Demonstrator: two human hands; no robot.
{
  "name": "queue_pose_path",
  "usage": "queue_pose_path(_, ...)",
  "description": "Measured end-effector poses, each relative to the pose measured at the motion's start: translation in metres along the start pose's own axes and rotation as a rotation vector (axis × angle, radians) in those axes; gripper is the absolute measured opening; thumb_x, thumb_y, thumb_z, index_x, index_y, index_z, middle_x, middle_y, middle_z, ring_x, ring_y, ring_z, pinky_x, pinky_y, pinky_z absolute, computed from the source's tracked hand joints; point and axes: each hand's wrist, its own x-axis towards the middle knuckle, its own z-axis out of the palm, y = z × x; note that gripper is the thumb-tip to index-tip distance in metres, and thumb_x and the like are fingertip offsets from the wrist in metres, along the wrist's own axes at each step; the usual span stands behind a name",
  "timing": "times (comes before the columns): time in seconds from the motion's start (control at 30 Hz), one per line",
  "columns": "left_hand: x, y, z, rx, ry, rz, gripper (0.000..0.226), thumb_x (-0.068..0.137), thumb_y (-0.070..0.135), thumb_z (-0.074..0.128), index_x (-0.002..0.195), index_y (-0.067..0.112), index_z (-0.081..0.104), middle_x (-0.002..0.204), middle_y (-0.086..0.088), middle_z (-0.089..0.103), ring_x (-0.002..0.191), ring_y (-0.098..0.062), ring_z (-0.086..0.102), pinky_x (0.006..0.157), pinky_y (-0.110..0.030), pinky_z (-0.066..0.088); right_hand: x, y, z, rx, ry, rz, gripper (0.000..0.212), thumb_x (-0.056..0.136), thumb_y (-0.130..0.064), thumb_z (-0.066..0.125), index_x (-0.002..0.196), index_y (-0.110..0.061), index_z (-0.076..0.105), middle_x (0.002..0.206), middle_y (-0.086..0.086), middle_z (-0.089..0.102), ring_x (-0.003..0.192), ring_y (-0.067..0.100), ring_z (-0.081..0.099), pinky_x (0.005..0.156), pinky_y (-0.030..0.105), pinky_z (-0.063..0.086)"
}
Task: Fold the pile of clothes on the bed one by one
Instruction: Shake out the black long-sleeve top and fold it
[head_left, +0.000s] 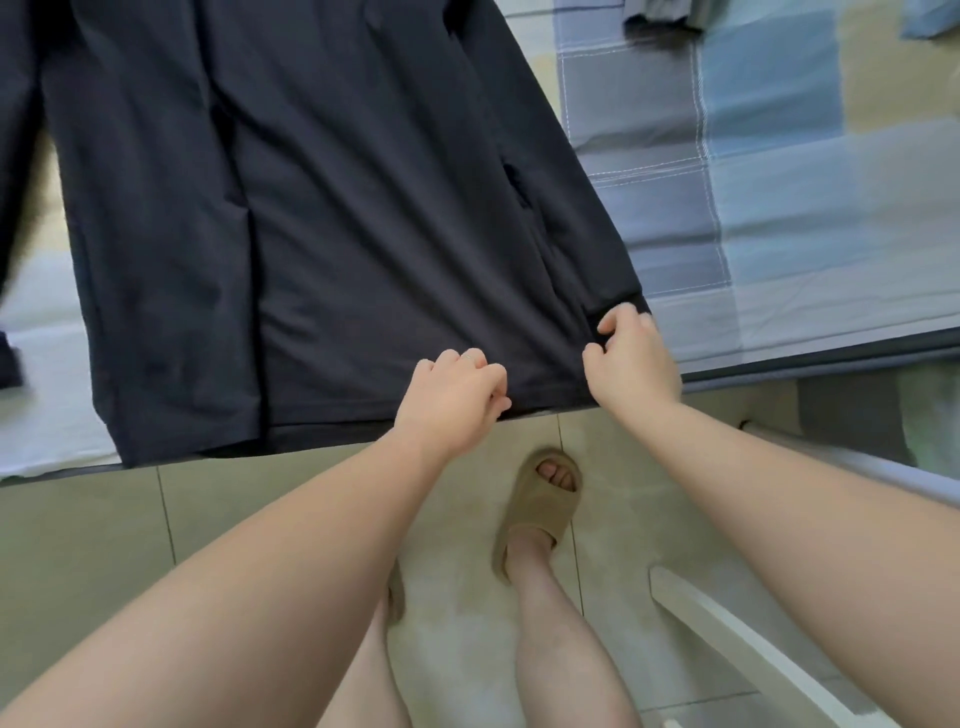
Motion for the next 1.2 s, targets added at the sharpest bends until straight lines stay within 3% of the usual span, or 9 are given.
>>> queue_pose_path(0.1, -0.022, -0.027, -0.01, -0.042, 0.132, -0.136, 0.02, 0.099, 0.041, 0.053, 0.108, 0.024, 0.061, 0.113, 0.003, 0.055, 0.1, -0.025, 0.049, 0.079, -0.036, 0.035, -0.016, -0.023, -0.001, -0.059, 0.095, -0.245, 0.035, 0.091, -0.022, 0.06, 0.124, -0.02, 0.051, 0.122, 0.006, 0.051, 0.108, 0.03, 0.05, 0.089, 0.047, 0.046)
queue_pose_path(0.27, -0.076, -0.124, -0.031, -0.034, 0.369, -0.553, 0.044, 0.089, 0.035, 0.069, 0.129, 0.02, 0.056, 0.144, -0.004, 0.048, 0.129, -0.033, 0.041, 0.098, -0.048, 0.037, -0.048, -0.085, 0.039, -0.163, -0.172, -0.532, 0.048, 0.093, -0.021, 0.059, 0.14, -0.024, 0.046, 0.135, 0.0, 0.049, 0.119, 0.028, 0.047, 0.098, 0.041, 0.041)
queue_pose_path(0.4, -0.112, -0.209, -0.037, -0.252, 0.366, -0.915, 0.061, 0.091, 0.041, 0.068, 0.141, 0.018, 0.043, 0.154, -0.008, 0.034, 0.135, -0.037, 0.037, 0.107, -0.05, 0.033, -0.069, -0.142, 0.089, -0.245, -0.256, -0.636, 0.057, 0.096, -0.023, 0.055, 0.15, -0.03, 0.038, 0.151, -0.006, 0.036, 0.133, 0.023, 0.038, 0.104, 0.038, 0.036)
queue_pose_path(0.53, -0.122, -0.271, -0.031, -0.469, 0.343, -0.831, 0.038, 0.093, 0.034, 0.068, 0.12, 0.016, 0.049, 0.125, -0.011, 0.054, 0.111, -0.034, 0.052, 0.092, -0.045, 0.045, -0.089, -0.185, 0.134, -0.281, -0.278, -0.601, 0.061, 0.096, -0.025, 0.057, 0.153, -0.031, 0.037, 0.162, -0.006, 0.025, 0.147, 0.021, 0.024, 0.113, 0.042, 0.033)
queue_pose_path(0.63, -0.125, -0.299, -0.038, -0.545, 0.268, -0.815, 0.014, 0.099, 0.029, 0.059, 0.1, 0.016, 0.054, 0.107, -0.008, 0.063, 0.092, -0.028, 0.055, 0.076, -0.037, 0.042, -0.105, -0.205, 0.154, -0.306, -0.248, -0.472, 0.062, 0.094, -0.026, 0.058, 0.152, -0.031, 0.037, 0.166, -0.003, 0.019, 0.151, 0.022, 0.018, 0.115, 0.043, 0.029)
queue_pose_path(0.8, -0.138, -0.317, -0.043, -0.485, 0.218, -0.733, 0.039, 0.094, 0.041, 0.066, 0.116, 0.013, 0.05, 0.122, -0.006, 0.054, 0.111, -0.031, 0.054, 0.087, -0.045, 0.05, -0.127, -0.234, 0.171, -0.302, -0.238, -0.299, 0.065, 0.095, -0.027, 0.058, 0.154, -0.03, 0.033, 0.168, -0.003, 0.01, 0.152, 0.02, 0.014, 0.113, 0.045, 0.031)
queue_pose_path(0.97, -0.131, -0.336, -0.045, -0.535, 0.1, -0.738, 0.018, 0.101, 0.034, 0.056, 0.104, 0.017, 0.06, 0.106, -0.005, 0.067, 0.098, -0.03, 0.061, 0.076, -0.037, 0.048, -0.136, -0.266, 0.186, -0.197, -0.264, -0.276, 0.062, 0.093, -0.024, 0.055, 0.152, -0.028, 0.036, 0.168, -0.003, 0.013, 0.152, 0.022, 0.018, 0.116, 0.049, 0.032)
queue_pose_path(1.1, -0.139, -0.346, -0.04, -0.648, 0.114, -0.694, 0.018, 0.101, 0.033, 0.055, 0.089, 0.02, 0.055, 0.094, -0.002, 0.066, 0.089, -0.026, 0.059, 0.071, -0.034, 0.042, -0.141, -0.28, 0.191, -0.246, -0.252, -0.252, 0.061, 0.094, -0.025, 0.053, 0.152, -0.026, 0.035, 0.167, -0.001, 0.012, 0.15, 0.025, 0.021, 0.114, 0.048, 0.033)
queue_pose_path(1.2, -0.163, -0.369, -0.041, -0.541, 0.157, -0.801, 0.017, 0.103, 0.031, 0.052, 0.1, 0.015, 0.057, 0.097, -0.003, 0.059, 0.091, -0.028, 0.054, 0.073, -0.037, 0.04, -0.149, -0.285, 0.194, -0.315, -0.263, -0.294, 0.063, 0.094, -0.024, 0.054, 0.153, -0.028, 0.032, 0.167, 0.002, 0.012, 0.149, 0.028, 0.022, 0.112, 0.048, 0.033)
